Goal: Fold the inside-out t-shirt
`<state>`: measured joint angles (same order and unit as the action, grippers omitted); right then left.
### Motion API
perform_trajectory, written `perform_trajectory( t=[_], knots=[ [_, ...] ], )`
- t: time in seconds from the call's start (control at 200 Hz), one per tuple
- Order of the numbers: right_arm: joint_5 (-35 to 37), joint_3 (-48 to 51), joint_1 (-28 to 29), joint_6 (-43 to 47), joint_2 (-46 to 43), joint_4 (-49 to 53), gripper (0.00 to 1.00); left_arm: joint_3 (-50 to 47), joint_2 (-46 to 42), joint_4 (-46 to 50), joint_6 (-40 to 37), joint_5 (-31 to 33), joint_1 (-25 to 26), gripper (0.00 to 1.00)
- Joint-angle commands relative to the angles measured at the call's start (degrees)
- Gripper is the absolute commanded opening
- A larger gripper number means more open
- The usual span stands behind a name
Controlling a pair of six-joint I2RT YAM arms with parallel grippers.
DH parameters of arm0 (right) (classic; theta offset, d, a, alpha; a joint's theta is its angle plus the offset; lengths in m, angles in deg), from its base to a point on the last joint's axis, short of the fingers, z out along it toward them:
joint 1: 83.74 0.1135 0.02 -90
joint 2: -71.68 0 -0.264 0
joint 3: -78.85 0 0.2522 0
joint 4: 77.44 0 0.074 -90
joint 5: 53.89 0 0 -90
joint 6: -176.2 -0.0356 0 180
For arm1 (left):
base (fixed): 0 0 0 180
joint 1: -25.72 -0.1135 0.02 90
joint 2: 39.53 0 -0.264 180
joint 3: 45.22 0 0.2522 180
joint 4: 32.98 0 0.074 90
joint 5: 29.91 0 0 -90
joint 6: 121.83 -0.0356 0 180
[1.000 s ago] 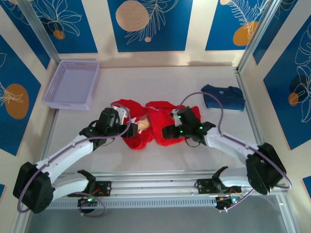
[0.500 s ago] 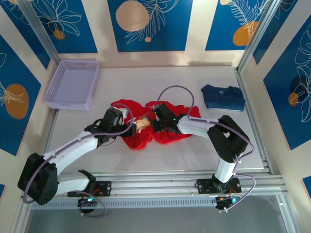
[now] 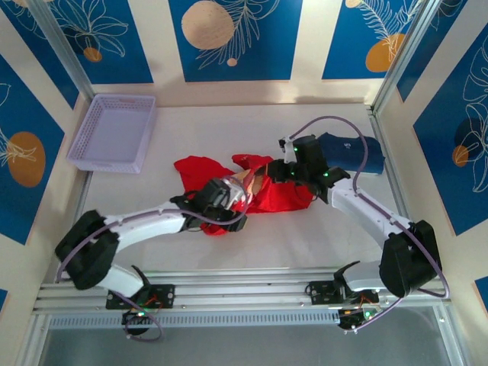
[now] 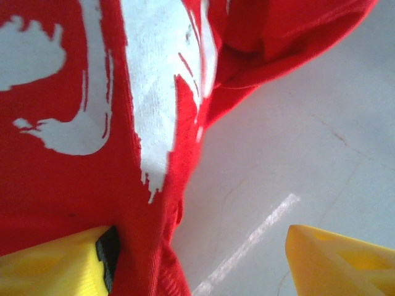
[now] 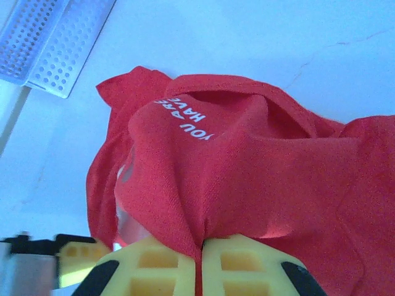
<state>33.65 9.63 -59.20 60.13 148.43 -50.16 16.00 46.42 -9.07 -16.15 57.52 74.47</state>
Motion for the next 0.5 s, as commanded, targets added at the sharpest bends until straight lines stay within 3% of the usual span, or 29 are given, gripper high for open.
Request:
perform_trajectory(
  t=[0.0,0.12,0.225,0.33,0.415,0.495],
  knots=[
    [-10.5,-0.4,-2.9,-2.4,0.5,1.8,0.1,2.8,3.8,0.2,-1.1,6.8,1.2,0.7],
    [-10.5,-3.5,-4.4,0.8,2.6,6.4,0.13,3.9,5.5,-0.6,-0.7,14.5,1.1,0.56],
    [-3.5,-7.9,-4.8,5.1,5.3,14.0,0.17,4.9,6.8,-2.3,-2.4,17.4,0.5,0.41],
    [8.6,-11.6,-4.1,8.1,7.4,20.2,0.23,6.6,8.7,-2.7,-4.1,15.1,-0.8,0.21],
    [19.2,-12.5,-2.9,9.5,7.2,22.7,0.29,7.4,8.9,-2.7,-4.6,11.9,-1.8,0.0],
    [25.4,-12.0,-1.2,10.2,6.1,23.7,0.36,7.6,7.3,-2.4,-4.1,7.9,-2.7,0.0]
  ],
)
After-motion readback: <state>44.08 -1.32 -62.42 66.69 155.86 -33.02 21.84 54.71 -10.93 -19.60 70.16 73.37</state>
